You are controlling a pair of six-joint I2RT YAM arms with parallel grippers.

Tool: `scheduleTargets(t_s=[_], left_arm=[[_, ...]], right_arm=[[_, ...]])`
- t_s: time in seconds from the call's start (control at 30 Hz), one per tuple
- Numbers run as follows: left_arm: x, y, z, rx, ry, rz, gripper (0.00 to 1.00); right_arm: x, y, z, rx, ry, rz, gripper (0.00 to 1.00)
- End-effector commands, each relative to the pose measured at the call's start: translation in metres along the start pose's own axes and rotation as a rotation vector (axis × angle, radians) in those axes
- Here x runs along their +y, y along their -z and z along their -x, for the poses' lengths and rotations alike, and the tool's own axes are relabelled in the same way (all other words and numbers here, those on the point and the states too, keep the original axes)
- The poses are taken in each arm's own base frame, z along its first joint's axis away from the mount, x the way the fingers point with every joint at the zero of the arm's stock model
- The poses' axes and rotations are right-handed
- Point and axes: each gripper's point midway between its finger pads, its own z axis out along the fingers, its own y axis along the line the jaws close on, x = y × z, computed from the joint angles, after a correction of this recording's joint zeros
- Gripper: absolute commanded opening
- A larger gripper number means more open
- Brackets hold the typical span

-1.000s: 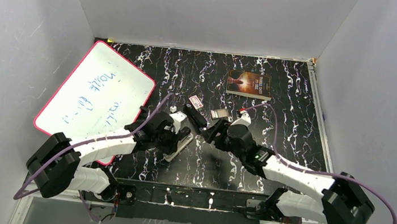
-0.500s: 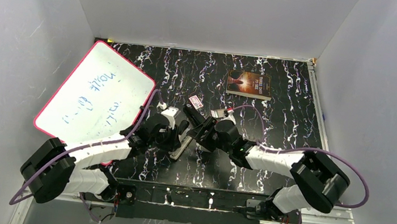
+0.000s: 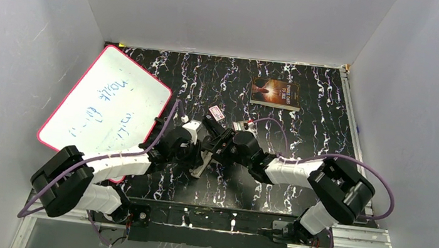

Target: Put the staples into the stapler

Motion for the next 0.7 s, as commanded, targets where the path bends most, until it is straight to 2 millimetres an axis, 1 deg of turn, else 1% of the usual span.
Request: scheduleTargets(t_s=[0.0,0.23,0.33,0.47,0.57,0.67], left_arm=[[-0.009,-0.002,0.001,0.008,-0.007,-0.025,0.0],[-0.01,-0.002,-0.003,0.027,-0.018,-0.03,0.0],[-0.011,-0.002,-0.004,0.033,-0.021,-0.028,0.0],[-0.006,-0.001,-0.006,0.046,-0.037,-0.003,0.0],[-0.005,0.001,-0.007,0.052,-0.047,0.004,0.0],[-0.005,0.002,-0.008,0.061,-0.055,0.004,0.0]], right_arm=[[0.018,-0.007,0.006,-0.023,-0.048,0.064,0.7],[0.017,-0.016,0.007,-0.025,-0.075,0.061,0.7],[0.012,-0.02,0.01,-0.034,-0.099,0.023,0.7],[0.003,-0.025,0.011,-0.028,-0.14,-0.021,0.7],[-0.004,-0.027,0.011,-0.019,-0.153,-0.057,0.67],[-0.006,-0.028,0.011,-0.015,-0.155,-0.06,0.57]])
